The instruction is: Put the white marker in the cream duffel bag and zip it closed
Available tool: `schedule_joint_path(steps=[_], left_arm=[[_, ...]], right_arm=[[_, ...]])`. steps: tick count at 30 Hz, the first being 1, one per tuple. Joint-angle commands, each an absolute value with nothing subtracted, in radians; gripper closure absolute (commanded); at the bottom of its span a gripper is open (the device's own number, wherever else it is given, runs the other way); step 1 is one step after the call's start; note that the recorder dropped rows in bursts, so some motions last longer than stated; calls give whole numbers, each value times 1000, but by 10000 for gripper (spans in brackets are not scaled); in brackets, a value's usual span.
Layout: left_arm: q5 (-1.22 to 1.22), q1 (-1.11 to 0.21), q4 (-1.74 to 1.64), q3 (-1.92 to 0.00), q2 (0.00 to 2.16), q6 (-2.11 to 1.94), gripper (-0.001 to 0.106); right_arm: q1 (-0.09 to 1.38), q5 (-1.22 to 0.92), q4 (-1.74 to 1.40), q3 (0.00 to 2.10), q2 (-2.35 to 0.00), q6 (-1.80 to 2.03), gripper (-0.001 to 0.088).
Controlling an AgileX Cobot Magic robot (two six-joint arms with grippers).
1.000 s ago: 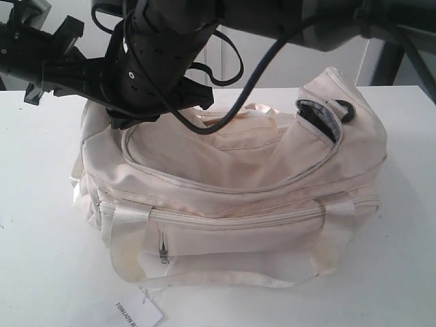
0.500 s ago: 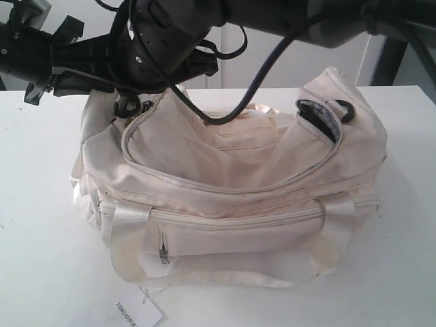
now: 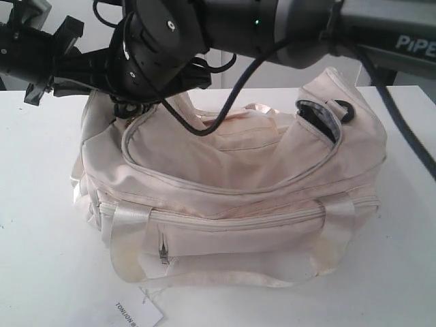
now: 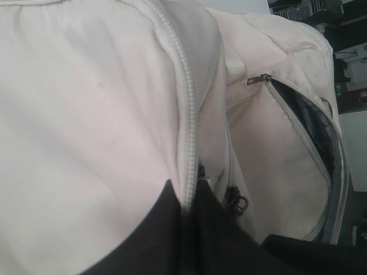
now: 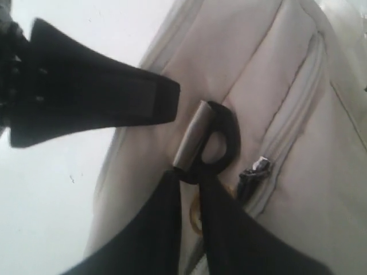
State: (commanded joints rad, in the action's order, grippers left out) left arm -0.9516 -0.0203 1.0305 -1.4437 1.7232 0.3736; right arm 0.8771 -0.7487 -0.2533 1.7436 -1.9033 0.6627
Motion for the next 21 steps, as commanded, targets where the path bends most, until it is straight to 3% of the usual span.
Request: schedule_joint_path(steps=[4,11,21], left_arm=[[-952,-20,1030,-1444,1723,374,1053],[-954,-20,1030,-1444,1723,374,1053],[-954,-20,1038,-1444,1723,374,1053]], right_arm=[[877,-752,-244,1744,-1911,603,707],[877,-726,-230,1744,-1911,483,498],[877,-710,-194,1744,-1939,470,487]])
